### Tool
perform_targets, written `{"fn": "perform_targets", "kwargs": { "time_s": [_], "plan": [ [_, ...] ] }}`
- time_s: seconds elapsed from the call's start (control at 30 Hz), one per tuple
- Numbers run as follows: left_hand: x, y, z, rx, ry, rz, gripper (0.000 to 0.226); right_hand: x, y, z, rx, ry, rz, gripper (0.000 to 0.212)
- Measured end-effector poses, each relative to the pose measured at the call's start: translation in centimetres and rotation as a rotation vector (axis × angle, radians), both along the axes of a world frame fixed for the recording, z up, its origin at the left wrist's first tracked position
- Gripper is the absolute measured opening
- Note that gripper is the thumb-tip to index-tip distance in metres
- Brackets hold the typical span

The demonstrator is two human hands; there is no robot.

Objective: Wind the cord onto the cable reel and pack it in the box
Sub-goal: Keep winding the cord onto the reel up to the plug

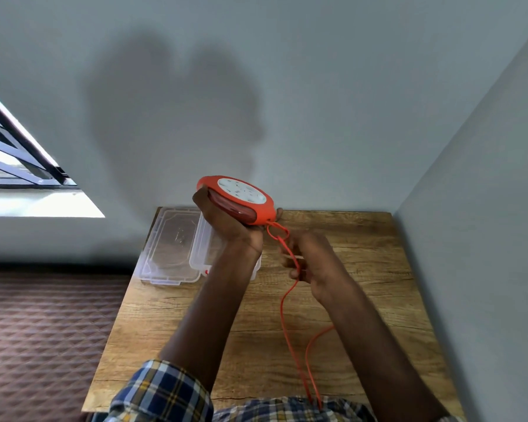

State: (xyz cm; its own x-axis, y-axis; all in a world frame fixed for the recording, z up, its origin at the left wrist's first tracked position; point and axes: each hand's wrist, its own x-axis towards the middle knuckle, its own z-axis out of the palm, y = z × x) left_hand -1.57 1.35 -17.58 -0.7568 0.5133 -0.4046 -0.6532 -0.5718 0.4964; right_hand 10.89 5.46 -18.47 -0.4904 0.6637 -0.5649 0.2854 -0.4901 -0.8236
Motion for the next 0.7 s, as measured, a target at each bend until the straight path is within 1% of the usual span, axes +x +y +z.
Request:
{"fn": "perform_targets", "kwargs": {
  "time_s": [0.07, 0.13, 0.17, 0.27, 0.33, 0.4, 0.43, 0.57, 0.6, 0.67, 0.7],
  "plan": [
    [0.1, 0.0, 0.2, 0.007, 0.011, -0.025, 0.066, 0.6, 0.2, -0.1, -0.194, 0.156, 0.035, 0.031],
    [0.2, 0.0, 0.3, 0.001, 0.019, -0.027, 0.066, 0.9, 0.4, -0.3, -0.252, 0.269, 0.018, 0.032],
    [0.3, 0.0, 0.2, -0.008, 0.021, -0.019, 0.067, 1.0, 0.4, -0.3, -0.22, 0.266, 0.018, 0.031],
    [0.2, 0.1, 0.0, -0.031, 0.02, -0.006, 0.07, 0.9, 0.5, -0.4, -0.004, 0.162, 0.043, 0.031],
    [0.2, 0.0, 0.0, -0.037, 0.012, -0.009, 0.071, 1.0, 0.5, -0.3, 0.052, 0.155, 0.026, 0.035],
    [0.3, 0.0, 0.1, -0.031, 0.006, -0.02, 0.067, 1.0, 0.5, -0.3, 0.043, 0.18, 0.02, 0.041],
    [0.4, 0.0, 0.1, -0.029, 0.006, -0.026, 0.064, 1.0, 0.5, -0.2, 0.034, 0.184, 0.024, 0.039],
    [0.5, 0.2, 0.1, -0.036, 0.03, -0.049, 0.063, 0.9, 0.5, -0.5, 0.004, 0.192, 0.019, 0.013],
    [0.5, 0.3, 0.1, -0.025, 0.034, -0.05, 0.063, 0.9, 0.6, -0.5, -0.014, 0.202, 0.0, 0.014],
    [0.4, 0.3, 0.1, -0.003, 0.032, -0.041, 0.064, 1.1, 1.0, -0.7, -0.067, 0.225, -0.02, 0.025],
    [0.4, 0.2, 0.1, 0.002, 0.029, -0.039, 0.064, 1.3, 1.2, -0.9, -0.097, 0.244, -0.008, 0.027]
  ]
}}
